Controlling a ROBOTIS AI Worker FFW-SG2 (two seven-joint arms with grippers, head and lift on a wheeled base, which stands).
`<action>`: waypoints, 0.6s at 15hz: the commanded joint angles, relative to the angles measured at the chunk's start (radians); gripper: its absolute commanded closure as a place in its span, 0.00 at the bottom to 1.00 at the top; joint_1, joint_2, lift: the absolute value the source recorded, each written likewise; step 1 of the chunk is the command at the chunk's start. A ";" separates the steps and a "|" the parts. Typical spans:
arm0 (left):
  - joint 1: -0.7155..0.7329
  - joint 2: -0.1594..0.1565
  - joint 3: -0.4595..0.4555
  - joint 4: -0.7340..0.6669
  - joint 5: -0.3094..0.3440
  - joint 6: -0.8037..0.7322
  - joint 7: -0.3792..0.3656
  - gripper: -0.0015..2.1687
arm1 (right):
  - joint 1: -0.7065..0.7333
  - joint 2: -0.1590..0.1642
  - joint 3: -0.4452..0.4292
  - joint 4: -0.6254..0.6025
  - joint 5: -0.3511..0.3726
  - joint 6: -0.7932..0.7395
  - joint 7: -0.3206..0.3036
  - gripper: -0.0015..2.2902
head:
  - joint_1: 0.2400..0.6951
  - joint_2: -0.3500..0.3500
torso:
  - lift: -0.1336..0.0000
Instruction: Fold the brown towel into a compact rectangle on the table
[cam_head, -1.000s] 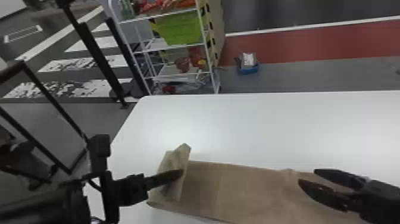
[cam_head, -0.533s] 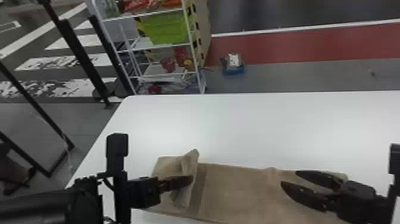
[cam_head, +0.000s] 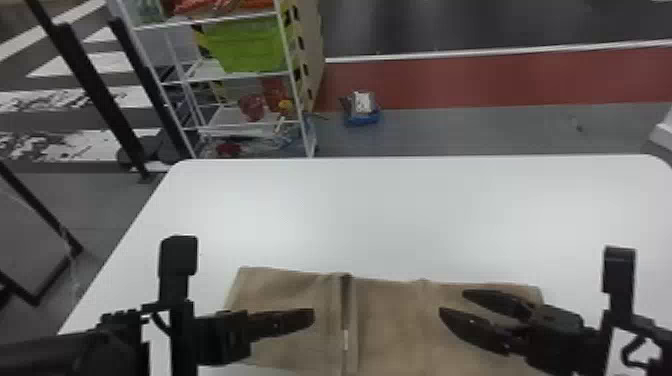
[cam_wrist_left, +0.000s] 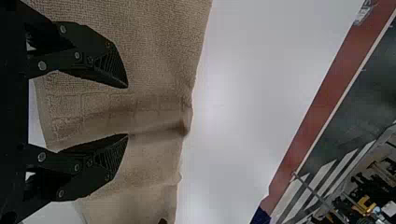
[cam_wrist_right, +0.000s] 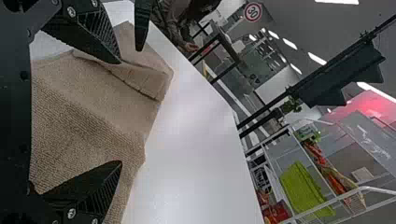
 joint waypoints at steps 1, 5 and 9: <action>0.005 -0.003 0.092 -0.012 0.080 0.001 0.001 0.02 | 0.000 0.001 0.011 0.000 -0.001 0.011 -0.002 0.06 | 1.00 0.77 | 0.07; 0.022 -0.003 0.253 -0.011 0.073 -0.058 -0.030 0.02 | 0.013 0.001 0.092 -0.015 -0.001 0.045 -0.051 0.06 | 1.00 0.88 | 0.07; 0.046 -0.003 0.364 0.057 0.044 -0.334 -0.073 0.02 | 0.082 0.001 0.197 -0.101 0.028 0.048 -0.170 0.09 | 1.00 1.00 | 0.07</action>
